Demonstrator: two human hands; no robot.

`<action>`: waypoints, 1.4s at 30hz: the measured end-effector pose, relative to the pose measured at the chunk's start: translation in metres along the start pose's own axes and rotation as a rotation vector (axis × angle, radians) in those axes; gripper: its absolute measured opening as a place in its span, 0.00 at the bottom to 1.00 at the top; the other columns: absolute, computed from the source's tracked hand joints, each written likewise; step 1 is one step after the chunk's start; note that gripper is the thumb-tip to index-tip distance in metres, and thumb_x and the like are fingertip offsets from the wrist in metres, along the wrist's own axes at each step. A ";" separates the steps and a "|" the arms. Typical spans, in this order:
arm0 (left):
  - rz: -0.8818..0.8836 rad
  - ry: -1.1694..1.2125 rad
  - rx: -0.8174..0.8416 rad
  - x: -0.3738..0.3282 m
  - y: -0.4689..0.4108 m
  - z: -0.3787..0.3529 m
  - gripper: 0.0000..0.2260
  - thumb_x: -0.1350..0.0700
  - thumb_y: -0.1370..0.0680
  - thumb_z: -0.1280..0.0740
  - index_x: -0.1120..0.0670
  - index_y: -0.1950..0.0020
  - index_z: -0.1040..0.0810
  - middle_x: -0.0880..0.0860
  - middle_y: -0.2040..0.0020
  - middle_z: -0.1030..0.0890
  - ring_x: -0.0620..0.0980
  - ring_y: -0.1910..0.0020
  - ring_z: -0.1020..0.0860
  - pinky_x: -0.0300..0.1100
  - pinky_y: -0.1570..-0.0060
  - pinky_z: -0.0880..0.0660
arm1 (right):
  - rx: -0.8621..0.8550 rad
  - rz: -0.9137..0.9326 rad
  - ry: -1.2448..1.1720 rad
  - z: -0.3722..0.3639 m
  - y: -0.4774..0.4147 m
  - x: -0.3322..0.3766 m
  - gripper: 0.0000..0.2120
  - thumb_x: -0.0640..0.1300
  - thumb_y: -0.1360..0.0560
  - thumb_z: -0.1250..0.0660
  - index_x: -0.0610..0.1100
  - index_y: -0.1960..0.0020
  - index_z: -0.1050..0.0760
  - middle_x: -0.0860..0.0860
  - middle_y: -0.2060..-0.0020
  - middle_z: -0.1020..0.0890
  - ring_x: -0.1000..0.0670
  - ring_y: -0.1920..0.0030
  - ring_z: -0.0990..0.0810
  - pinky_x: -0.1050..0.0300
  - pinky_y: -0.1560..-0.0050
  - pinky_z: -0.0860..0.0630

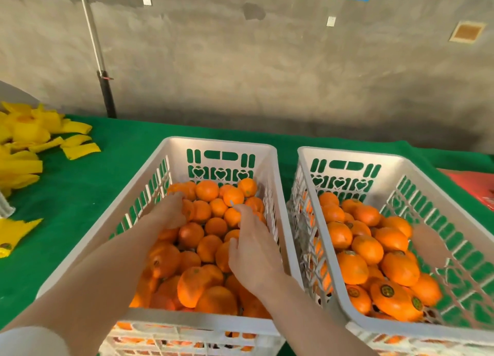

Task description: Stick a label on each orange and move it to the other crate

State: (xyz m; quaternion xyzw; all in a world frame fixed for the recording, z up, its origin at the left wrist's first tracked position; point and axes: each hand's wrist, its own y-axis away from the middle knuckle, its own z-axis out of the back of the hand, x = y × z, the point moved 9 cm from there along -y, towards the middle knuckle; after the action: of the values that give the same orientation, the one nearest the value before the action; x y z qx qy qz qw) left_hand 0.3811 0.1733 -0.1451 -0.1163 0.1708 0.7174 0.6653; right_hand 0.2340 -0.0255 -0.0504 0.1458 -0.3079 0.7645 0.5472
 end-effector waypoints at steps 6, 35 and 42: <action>0.144 1.217 0.140 -0.048 0.042 0.051 0.22 0.54 0.34 0.24 0.54 0.43 0.26 0.56 0.51 0.20 0.55 0.57 0.16 0.45 0.66 0.20 | -0.215 -0.043 -0.163 0.025 0.001 0.000 0.13 0.44 0.21 0.38 0.55 0.39 0.36 0.60 0.48 0.28 0.62 0.47 0.30 0.77 0.51 0.34; -0.098 1.588 0.429 -0.244 0.278 0.022 0.24 0.41 0.35 0.30 0.52 0.43 0.22 0.58 0.55 0.16 0.53 0.61 0.18 0.42 0.61 0.22 | -0.131 0.191 -0.271 0.196 0.117 0.027 0.13 0.38 0.22 0.37 0.53 0.61 0.32 0.50 0.52 0.27 0.57 0.49 0.28 0.67 0.50 0.31; -0.042 1.562 0.438 -0.252 0.290 0.013 0.30 0.42 0.36 0.29 0.53 0.38 0.27 0.59 0.56 0.16 0.54 0.63 0.18 0.41 0.67 0.22 | -0.085 0.253 -0.090 0.208 0.128 0.027 0.06 0.42 0.21 0.39 0.45 0.57 0.31 0.49 0.53 0.27 0.53 0.52 0.28 0.60 0.52 0.30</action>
State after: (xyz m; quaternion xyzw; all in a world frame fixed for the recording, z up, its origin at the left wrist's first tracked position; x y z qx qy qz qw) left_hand 0.1160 -0.0687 -0.0075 -0.4541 0.7203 0.3667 0.3749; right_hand 0.0820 -0.1630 0.0846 0.1165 -0.3802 0.8063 0.4378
